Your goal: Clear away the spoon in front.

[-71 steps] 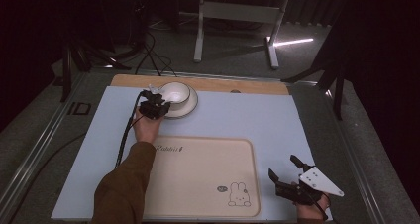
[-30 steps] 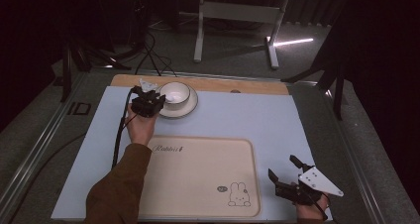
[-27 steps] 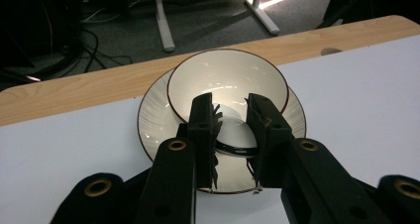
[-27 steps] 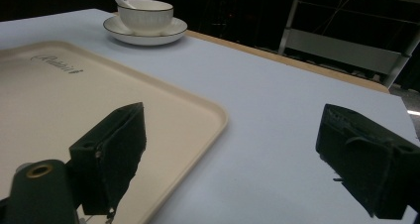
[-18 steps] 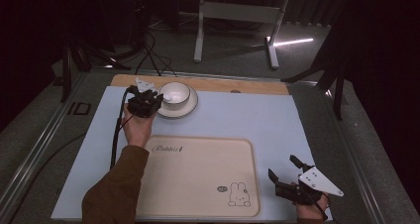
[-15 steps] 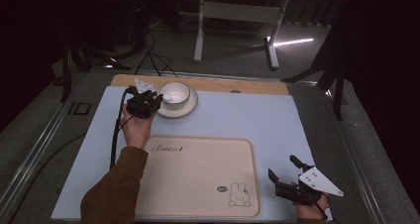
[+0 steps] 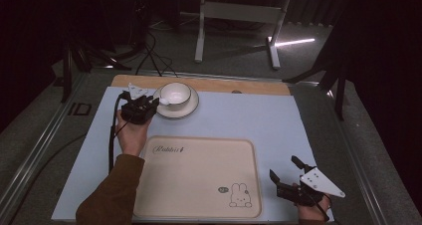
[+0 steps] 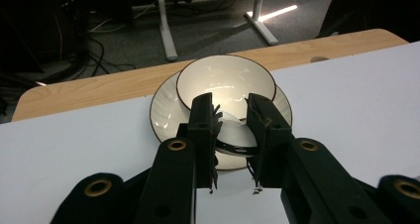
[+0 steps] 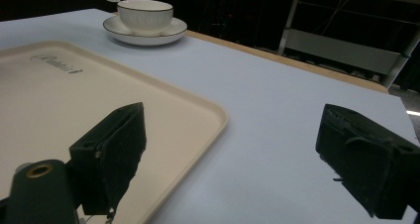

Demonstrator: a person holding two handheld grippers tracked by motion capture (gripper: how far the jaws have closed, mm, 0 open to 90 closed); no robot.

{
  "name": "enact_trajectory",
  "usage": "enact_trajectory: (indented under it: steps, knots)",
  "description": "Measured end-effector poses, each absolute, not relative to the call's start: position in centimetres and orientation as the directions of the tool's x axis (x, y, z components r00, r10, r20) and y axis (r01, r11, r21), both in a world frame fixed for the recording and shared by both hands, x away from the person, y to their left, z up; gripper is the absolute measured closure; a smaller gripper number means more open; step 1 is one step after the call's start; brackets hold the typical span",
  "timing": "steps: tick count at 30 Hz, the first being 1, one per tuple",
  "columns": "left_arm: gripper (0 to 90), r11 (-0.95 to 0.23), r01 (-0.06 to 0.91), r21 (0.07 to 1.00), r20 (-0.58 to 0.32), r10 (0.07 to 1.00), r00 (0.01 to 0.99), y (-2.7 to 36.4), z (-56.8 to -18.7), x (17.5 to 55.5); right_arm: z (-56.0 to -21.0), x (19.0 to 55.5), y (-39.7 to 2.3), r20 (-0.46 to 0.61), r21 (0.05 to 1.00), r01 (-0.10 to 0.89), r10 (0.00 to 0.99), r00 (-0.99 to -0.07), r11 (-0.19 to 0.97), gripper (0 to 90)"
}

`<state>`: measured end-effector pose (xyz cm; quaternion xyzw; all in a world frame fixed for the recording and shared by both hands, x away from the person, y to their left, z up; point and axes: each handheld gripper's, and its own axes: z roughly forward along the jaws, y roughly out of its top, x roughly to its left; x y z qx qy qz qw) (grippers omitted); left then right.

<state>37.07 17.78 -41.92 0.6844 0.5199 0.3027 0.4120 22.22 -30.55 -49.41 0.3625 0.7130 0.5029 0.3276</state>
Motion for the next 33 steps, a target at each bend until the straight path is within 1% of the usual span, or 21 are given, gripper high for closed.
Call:
enact_trajectory:
  steps: [10, 13, 19, 33]
  knots:
    - [74.3, -0.089, 0.452, 0.888, -0.037, 0.964, 0.262, 18.3, -41.8, 35.6, -49.4, 22.2, -30.5, -0.103, 0.955, 0.187, 0.846, -0.523, 0.232, 11.7]
    - [74.3, -0.095, 0.450, 0.888, -0.028, 0.966, 0.259, 18.3, -41.9, 35.2, -49.4, 22.2, -30.5, -0.103, 0.954, 0.187, 0.846, -0.524, 0.233, 11.7]
    - [74.3, -0.064, 0.449, 0.891, -0.059, 0.965, 0.256, 18.7, -42.1, 34.2, -49.4, 22.2, -30.5, -0.103, 0.954, 0.187, 0.846, -0.523, 0.232, 11.7]
    - [74.3, -0.056, 0.450, 0.891, -0.052, 0.973, 0.223, 19.1, -42.7, 32.3, -49.4, 22.2, -30.5, -0.103, 0.954, 0.188, 0.846, -0.523, 0.232, 11.7]
